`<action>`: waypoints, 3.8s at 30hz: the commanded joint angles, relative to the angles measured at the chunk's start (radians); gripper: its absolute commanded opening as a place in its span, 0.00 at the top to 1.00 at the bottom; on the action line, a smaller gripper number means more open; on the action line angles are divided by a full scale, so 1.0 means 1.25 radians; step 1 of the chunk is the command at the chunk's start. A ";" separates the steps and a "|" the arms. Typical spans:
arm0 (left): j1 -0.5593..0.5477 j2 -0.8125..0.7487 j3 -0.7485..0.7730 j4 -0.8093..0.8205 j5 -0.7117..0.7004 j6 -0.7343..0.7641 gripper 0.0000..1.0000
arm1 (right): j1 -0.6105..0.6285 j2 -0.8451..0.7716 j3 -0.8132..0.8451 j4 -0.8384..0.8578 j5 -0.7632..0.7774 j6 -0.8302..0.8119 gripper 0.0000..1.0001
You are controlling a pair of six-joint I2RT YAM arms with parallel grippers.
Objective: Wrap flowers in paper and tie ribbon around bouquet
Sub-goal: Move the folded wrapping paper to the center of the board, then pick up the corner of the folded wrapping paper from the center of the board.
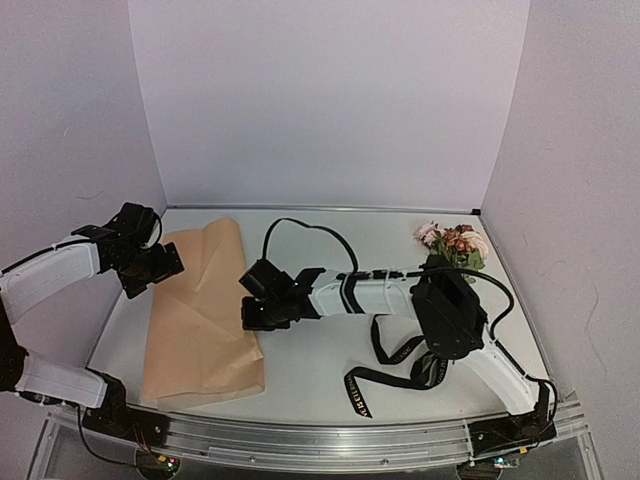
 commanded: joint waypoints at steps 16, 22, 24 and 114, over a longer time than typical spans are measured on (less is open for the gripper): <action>0.013 -0.044 -0.187 0.096 0.243 -0.104 0.00 | -0.091 -0.256 -0.345 0.083 0.050 0.074 1.00; 0.013 -0.053 -0.249 0.131 0.288 -0.135 0.00 | -0.100 -0.256 -0.360 0.093 0.037 0.080 1.00; 0.013 -0.047 -0.263 0.148 0.310 -0.144 0.01 | -0.101 -0.253 -0.361 0.093 0.035 0.082 1.00; 0.021 -0.047 -0.263 0.151 0.427 -0.136 0.14 | 0.281 -0.114 -0.119 -0.078 0.650 -0.744 0.88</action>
